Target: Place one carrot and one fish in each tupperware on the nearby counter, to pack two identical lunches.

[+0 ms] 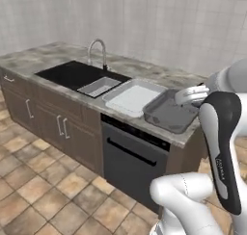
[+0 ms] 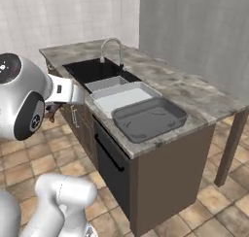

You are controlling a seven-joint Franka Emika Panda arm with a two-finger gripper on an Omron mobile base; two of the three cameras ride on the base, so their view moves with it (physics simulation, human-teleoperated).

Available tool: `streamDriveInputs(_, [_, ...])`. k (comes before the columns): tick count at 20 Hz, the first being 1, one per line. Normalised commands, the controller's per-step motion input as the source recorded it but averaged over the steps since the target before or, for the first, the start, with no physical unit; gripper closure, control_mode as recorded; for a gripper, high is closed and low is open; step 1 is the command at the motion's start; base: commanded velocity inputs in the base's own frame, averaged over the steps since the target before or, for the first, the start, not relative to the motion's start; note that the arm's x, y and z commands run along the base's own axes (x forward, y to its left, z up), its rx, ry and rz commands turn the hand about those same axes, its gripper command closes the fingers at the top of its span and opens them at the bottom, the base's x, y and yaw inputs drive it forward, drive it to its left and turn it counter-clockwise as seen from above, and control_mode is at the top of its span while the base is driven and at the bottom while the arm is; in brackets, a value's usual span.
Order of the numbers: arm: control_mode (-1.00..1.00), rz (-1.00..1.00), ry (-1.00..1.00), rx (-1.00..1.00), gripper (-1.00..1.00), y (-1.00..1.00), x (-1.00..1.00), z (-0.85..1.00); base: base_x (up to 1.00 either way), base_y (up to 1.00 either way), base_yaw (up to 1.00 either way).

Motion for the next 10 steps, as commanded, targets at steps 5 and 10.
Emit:
streamDriveInputs(5, [1.0,0.0,0.0,0.0,1.0,0.0,0.0,0.0,0.48,0.64,-0.65])
streamDriveInputs(10, [1.0,0.0,0.0,0.0,1.0,0.0,0.0,0.0,0.35,0.9,-0.64])
